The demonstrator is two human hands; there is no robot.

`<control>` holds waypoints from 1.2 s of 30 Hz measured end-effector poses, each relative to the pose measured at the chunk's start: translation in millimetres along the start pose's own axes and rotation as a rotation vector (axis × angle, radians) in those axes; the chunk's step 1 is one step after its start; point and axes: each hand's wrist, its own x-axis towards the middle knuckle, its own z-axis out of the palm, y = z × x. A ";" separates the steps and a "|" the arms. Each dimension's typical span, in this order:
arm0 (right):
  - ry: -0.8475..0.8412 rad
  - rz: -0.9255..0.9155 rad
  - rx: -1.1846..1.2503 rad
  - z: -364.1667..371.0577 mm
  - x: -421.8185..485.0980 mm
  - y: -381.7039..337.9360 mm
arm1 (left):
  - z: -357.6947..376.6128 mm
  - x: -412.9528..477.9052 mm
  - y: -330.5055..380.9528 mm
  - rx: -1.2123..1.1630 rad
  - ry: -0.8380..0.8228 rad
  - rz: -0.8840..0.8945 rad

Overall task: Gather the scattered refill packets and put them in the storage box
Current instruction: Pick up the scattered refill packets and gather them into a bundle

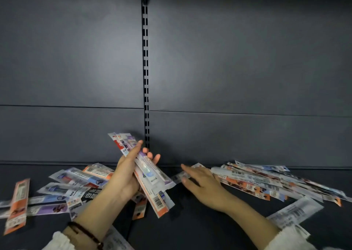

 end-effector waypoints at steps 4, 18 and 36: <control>-0.117 -0.020 -0.213 6.2 4.3 3.6 | -0.5 0.5 -1.8 0.005 -0.001 -0.005; 0.201 0.008 0.009 -16.2 3.3 27.6 | -1.0 -2.0 -6.4 0.057 0.002 -0.037; 0.342 0.178 0.870 -33.7 -12.0 -9.0 | 8.5 -14.3 -19.3 0.117 -0.109 -0.202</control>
